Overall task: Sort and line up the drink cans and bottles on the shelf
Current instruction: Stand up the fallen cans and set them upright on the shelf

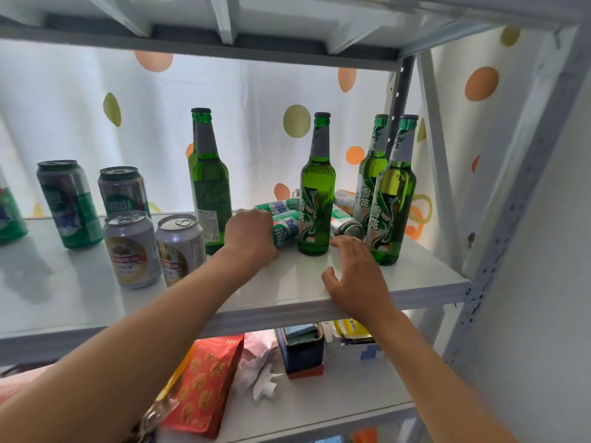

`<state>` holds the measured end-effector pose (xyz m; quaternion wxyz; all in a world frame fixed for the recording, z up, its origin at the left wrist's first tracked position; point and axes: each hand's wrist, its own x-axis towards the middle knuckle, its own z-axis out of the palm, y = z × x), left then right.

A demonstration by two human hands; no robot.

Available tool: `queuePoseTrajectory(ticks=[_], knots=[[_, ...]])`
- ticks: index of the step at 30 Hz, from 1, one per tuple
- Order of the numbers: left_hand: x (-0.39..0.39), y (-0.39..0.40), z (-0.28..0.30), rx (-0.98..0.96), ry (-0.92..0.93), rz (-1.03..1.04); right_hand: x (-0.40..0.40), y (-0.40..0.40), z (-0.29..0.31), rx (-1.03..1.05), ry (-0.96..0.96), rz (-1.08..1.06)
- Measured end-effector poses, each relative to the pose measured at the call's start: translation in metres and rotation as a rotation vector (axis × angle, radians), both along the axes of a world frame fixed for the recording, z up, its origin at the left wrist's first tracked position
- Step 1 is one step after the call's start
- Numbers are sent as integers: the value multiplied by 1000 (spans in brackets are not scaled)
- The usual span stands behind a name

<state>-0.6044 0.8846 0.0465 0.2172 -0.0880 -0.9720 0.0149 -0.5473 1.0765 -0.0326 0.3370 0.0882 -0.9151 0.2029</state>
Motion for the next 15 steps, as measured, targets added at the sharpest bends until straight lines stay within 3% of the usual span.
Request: queuePoseTrajectory(ticks=[5, 10, 15], knots=[[12, -8, 15, -77, 21, -18, 0, -1, 1, -20, -11, -4], [21, -16, 32, -419, 184, -96, 2, -2, 3, -27, -15, -20], [22, -29, 51, -544, 180, -161, 5, -7, 8, -25, -10, -25]])
